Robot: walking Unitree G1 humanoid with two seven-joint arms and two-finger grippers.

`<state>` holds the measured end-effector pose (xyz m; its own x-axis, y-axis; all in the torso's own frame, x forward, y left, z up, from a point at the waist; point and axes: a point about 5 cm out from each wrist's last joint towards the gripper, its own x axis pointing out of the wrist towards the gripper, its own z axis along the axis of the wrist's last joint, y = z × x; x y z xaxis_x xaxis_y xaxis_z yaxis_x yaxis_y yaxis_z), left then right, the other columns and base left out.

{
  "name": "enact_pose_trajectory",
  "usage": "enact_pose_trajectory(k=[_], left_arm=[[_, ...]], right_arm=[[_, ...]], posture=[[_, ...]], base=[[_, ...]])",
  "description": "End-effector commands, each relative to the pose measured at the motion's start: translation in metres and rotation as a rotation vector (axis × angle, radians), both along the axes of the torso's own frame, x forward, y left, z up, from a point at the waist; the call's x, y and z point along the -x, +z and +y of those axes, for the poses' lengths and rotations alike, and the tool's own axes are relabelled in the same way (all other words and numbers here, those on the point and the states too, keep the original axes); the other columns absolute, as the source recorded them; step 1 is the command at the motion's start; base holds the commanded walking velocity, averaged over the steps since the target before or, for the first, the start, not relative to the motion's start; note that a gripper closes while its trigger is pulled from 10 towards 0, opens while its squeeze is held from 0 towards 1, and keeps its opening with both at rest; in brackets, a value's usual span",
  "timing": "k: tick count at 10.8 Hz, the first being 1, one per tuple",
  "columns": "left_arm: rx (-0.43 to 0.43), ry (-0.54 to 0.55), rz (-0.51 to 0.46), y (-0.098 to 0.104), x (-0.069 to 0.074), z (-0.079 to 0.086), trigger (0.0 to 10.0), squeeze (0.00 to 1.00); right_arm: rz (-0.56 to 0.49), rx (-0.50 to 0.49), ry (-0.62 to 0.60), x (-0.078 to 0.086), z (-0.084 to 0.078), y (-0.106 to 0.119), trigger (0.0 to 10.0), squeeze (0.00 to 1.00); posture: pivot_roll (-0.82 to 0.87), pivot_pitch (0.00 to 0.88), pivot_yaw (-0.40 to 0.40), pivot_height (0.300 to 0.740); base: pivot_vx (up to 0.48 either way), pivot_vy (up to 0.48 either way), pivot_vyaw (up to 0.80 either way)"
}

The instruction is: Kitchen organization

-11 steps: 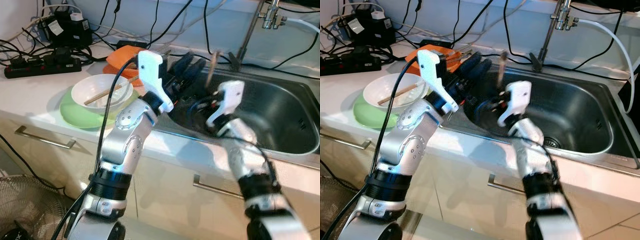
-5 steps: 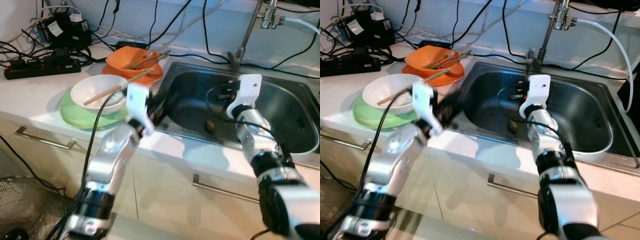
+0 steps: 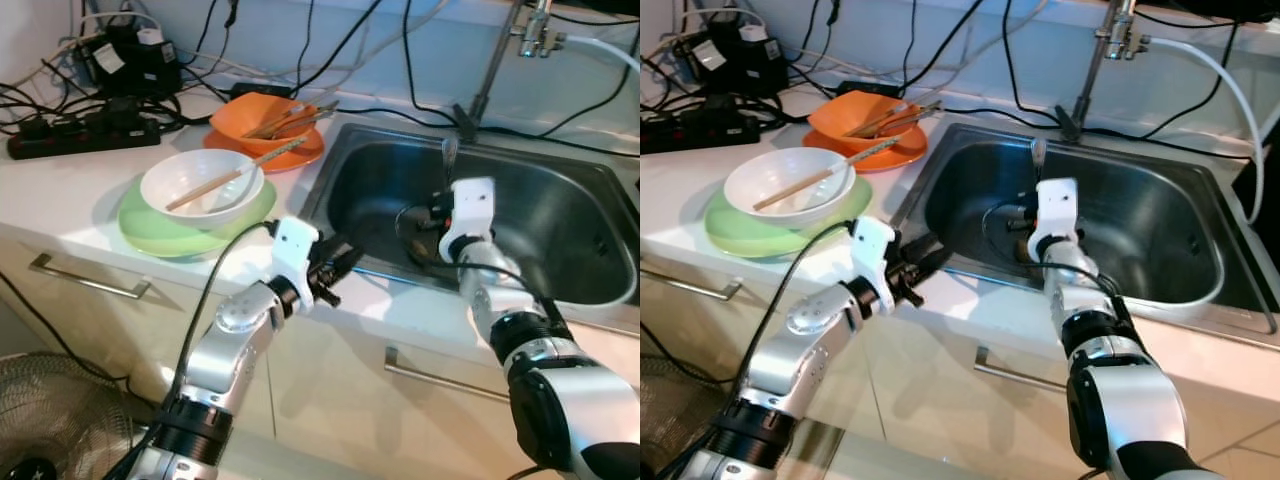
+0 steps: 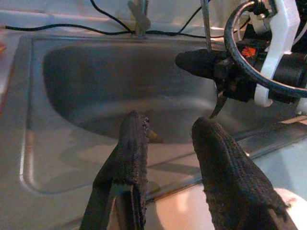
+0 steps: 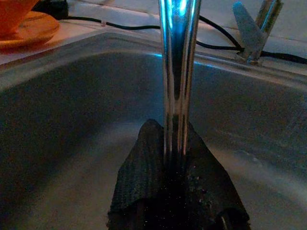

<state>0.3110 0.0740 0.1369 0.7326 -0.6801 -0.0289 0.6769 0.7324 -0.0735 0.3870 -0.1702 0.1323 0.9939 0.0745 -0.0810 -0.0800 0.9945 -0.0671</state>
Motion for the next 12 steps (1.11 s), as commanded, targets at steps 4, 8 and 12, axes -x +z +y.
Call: enact_pose_trajectory(k=[4,8,12], left_arm=[[-0.126,-0.051,0.076,-0.017,0.007,0.003,10.0,0.00],[-0.176,-0.051,0.110,-0.022,0.010,0.006,10.0,0.00],[-0.188,-0.057,0.119,-0.022,0.012,0.006,10.0,0.00]], right_arm=[[0.077,0.029,0.008,0.001,0.007,-0.011,10.0,0.00],[0.118,0.034,0.005,0.004,0.007,-0.018,10.0,0.00],[0.142,0.033,0.014,0.006,0.008,-0.023,10.0,1.00]], posture=[[0.24,0.000,-0.051,0.740],[0.25,0.000,-0.054,0.740],[0.26,0.000,-0.053,0.740]], base=[[0.000,0.000,0.00],[0.000,0.000,0.00],[0.000,0.000,0.00]])
